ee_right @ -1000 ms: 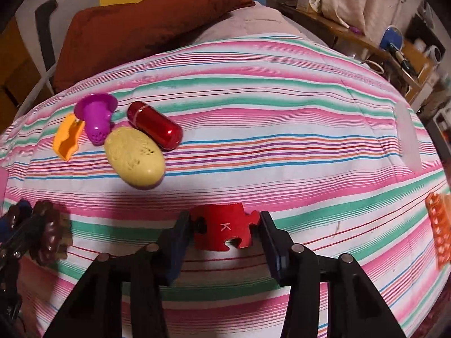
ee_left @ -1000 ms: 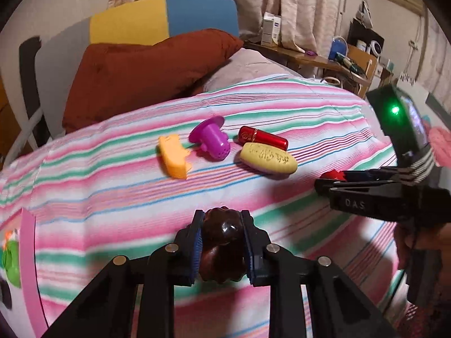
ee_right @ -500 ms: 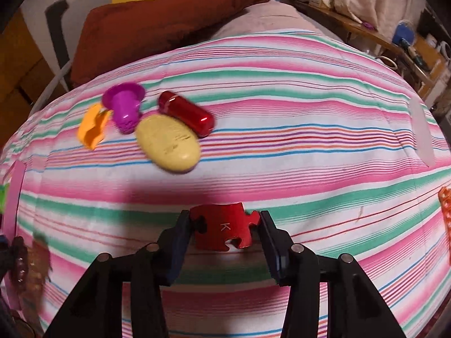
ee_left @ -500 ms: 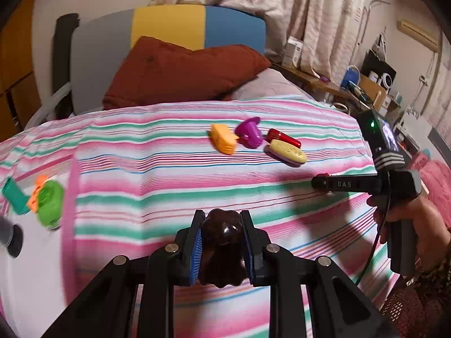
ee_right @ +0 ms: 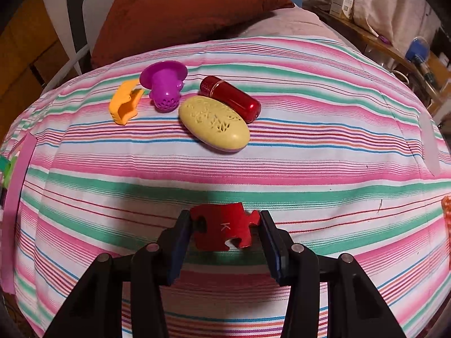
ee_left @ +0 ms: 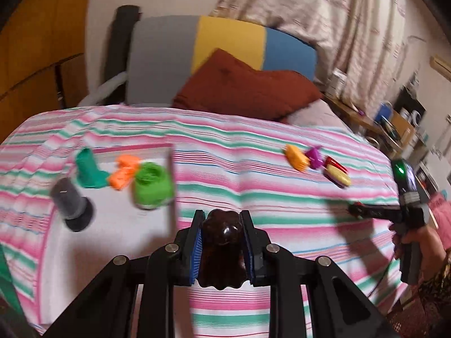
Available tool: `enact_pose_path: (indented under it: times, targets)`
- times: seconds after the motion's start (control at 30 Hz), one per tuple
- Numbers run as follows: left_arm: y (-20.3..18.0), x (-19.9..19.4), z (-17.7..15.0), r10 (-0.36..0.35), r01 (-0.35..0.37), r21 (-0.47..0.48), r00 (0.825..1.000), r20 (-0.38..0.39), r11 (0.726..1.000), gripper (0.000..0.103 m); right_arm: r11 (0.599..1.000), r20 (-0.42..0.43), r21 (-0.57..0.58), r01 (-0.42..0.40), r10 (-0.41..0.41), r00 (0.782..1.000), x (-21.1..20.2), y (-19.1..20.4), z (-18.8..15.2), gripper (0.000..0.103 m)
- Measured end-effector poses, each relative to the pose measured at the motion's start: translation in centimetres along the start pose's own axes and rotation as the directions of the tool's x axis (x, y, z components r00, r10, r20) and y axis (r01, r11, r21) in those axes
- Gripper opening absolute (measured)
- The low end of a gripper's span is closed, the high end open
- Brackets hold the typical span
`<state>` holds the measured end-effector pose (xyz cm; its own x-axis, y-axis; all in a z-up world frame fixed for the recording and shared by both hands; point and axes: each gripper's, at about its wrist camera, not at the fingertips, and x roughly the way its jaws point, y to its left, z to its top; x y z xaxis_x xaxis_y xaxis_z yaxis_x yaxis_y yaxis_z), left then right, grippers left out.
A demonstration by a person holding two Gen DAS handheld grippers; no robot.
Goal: Organize rigid objects
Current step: 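Carry the brown mold into the tray and release it with the left gripper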
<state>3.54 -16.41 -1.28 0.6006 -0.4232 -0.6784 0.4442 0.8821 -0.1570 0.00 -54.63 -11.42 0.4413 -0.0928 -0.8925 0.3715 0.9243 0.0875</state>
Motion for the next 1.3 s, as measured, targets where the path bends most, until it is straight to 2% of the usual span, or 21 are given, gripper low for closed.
enact_pose_path:
  times: [0.23, 0.4, 0.53, 0.7, 0.77, 0.83, 0.9, 1.17, 1.3]
  targets:
    - [5.5, 1.2, 0.9, 0.098, -0.1, -0.068, 0.995, -0.025, 0.993, 0.024, 1.0, 0.04, -0.001, -0.019, 0.019, 0.999, -0.5, 0.9, -0.2, 0.048]
    - [8.4, 2.8, 1.2, 0.143, -0.148, -0.109, 0.988, -0.057, 0.983, 0.024, 1.0, 0.054, -0.021, -0.016, 0.017, 0.998, -0.8, 1.4, -0.2, 0.048]
    - [9.6, 4.5, 1.9, 0.167, -0.176, -0.11, 0.982, -0.083, 0.978, 0.024, 0.999, 0.074, -0.025, -0.028, 0.03, 0.997, -1.0, 1.7, -0.4, 0.048]
    - [10.3, 6.0, 3.0, 0.187, -0.195, -0.122, 0.979, -0.08, 0.973, 0.024, 0.998, 0.09, -0.05, -0.031, 0.036, 0.995, -1.1, 2.4, -0.5, 0.048]
    - [10.3, 6.3, 3.5, 0.208, -0.214, -0.112, 0.976, -0.065, 0.97, 0.027, 0.998, 0.094, -0.055, -0.029, 0.034, 0.995, -1.1, 2.6, -0.6, 0.048]
    - [10.2, 6.5, 3.9, 0.229, -0.235, -0.095, 0.971, -0.065, 0.967, 0.037, 0.998, 0.093, -0.059, -0.032, 0.037, 0.995, -0.9, 2.6, -0.5, 0.048]
    - [10.0, 6.1, 4.0, 0.241, -0.245, -0.09, 0.969, -0.058, 0.965, 0.04, 0.998, 0.093, -0.058, -0.028, 0.034, 0.995, -1.0, 2.5, -0.6, 0.048]
    - [8.8, 1.8, 1.7, 0.236, -0.233, -0.084, 0.971, 0.03, 0.969, 0.043, 0.998, 0.105, -0.062, -0.024, 0.031, 0.994, -1.3, 2.7, -0.9, 0.048]
    - [8.7, 0.7, -0.5, 0.187, -0.185, -0.091, 0.982, 0.01, 0.978, 0.043, 0.997, 0.121, -0.067, -0.038, 0.046, 0.992, -2.1, 3.2, -0.9, 0.048]
